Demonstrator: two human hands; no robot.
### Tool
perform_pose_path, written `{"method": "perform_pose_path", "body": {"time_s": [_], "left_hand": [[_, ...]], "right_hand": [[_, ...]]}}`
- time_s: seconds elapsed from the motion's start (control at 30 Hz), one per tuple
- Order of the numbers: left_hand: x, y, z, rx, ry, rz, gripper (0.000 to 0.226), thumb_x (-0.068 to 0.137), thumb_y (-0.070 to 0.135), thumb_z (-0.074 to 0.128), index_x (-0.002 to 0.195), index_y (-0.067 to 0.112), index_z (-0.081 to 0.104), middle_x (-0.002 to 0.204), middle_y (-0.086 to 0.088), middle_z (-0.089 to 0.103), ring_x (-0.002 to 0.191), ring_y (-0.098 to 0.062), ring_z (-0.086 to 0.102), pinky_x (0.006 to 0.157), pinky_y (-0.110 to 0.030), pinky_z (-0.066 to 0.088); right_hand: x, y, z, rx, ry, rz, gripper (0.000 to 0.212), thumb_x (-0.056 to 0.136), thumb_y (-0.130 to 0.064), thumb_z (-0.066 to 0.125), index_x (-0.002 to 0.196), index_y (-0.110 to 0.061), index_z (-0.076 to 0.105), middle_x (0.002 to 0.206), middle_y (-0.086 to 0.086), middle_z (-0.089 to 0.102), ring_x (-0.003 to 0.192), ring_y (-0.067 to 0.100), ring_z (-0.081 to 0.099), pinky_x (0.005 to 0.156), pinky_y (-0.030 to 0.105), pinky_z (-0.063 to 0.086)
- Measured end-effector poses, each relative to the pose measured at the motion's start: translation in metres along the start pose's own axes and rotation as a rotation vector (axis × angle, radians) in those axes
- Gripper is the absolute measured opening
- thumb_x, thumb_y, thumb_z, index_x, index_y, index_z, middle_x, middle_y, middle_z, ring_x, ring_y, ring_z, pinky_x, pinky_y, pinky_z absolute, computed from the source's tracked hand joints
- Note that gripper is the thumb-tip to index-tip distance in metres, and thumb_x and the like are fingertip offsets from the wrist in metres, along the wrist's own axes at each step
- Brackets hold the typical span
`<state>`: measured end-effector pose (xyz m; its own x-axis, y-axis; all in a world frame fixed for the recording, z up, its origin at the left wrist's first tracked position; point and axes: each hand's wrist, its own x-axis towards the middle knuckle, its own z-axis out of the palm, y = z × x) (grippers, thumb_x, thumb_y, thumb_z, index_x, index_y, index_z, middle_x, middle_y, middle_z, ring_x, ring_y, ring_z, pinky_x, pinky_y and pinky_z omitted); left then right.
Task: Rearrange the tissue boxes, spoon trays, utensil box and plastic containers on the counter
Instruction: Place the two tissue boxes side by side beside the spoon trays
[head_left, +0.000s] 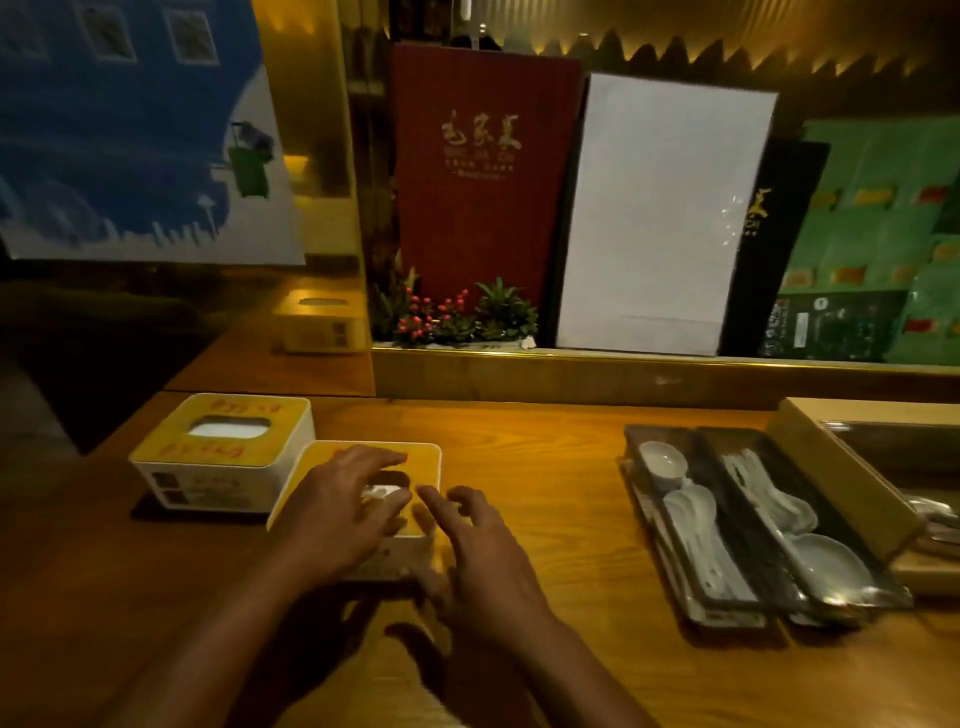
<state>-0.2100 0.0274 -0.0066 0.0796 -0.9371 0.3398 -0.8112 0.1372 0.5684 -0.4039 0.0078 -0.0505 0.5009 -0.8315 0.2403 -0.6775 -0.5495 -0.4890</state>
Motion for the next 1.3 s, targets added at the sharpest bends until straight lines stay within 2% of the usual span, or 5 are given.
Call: {"method": "perform_pose_path", "body": {"time_s": [0.27,0.43,0.5,0.7,1.3], "left_hand": [[-0.006,-0.054,-0.013,0.141,-0.083,-0.059,0.101,0.060,0.091,0.056,0.145,0.037,0.044,0.157,0.002,0.033,0.143,-0.021,0.028,0.109,-0.049,0.036],[-0.008,-0.039,0.020,-0.029,-0.119,-0.107,0.106,0.064,0.068,0.079,0.153,0.040,0.028,0.166,0.007,0.009,0.149,-0.022,0.019,0.112,-0.045,0.034],[-0.005,-0.025,0.041,-0.117,-0.102,-0.112,0.099,0.069,0.058,0.081,0.152,0.035,0.033,0.166,0.007,0.010,0.148,-0.022,0.025,0.111,-0.039,0.034],[0.021,0.024,0.102,-0.271,-0.087,-0.105,0.095,0.073,0.042,0.085,0.152,0.029,0.033,0.161,0.003,0.026,0.143,-0.019,0.032,0.109,-0.034,0.036],[0.098,0.051,0.158,-0.336,-0.288,-0.157,0.101,0.074,0.020,0.085,0.150,0.048,0.025,0.163,0.007,0.028,0.147,-0.022,0.031,0.109,-0.050,0.044]], "right_hand": [[0.014,0.000,0.016,-0.091,0.085,0.097,0.056,0.088,-0.053,0.057,0.140,-0.040,0.040,0.150,0.001,0.040,0.123,0.026,0.051,0.090,0.038,0.050],[0.005,0.031,-0.019,-0.186,0.106,0.161,0.056,0.086,-0.051,0.051,0.138,-0.031,0.050,0.144,0.007,0.051,0.124,0.030,0.051,0.095,0.045,0.046],[0.003,0.050,-0.037,-0.222,0.087,0.203,0.061,0.083,-0.057,0.045,0.139,-0.034,0.048,0.147,0.004,0.048,0.127,0.028,0.047,0.098,0.045,0.043],[-0.003,0.106,-0.081,-0.310,0.112,0.306,0.056,0.089,-0.041,0.062,0.142,-0.038,0.044,0.150,0.000,0.045,0.134,0.025,0.041,0.104,0.049,0.036],[-0.006,0.162,-0.097,-0.227,0.310,0.477,0.058,0.089,-0.045,0.062,0.143,-0.034,0.044,0.150,-0.006,0.045,0.136,0.022,0.037,0.109,0.046,0.028]]}}
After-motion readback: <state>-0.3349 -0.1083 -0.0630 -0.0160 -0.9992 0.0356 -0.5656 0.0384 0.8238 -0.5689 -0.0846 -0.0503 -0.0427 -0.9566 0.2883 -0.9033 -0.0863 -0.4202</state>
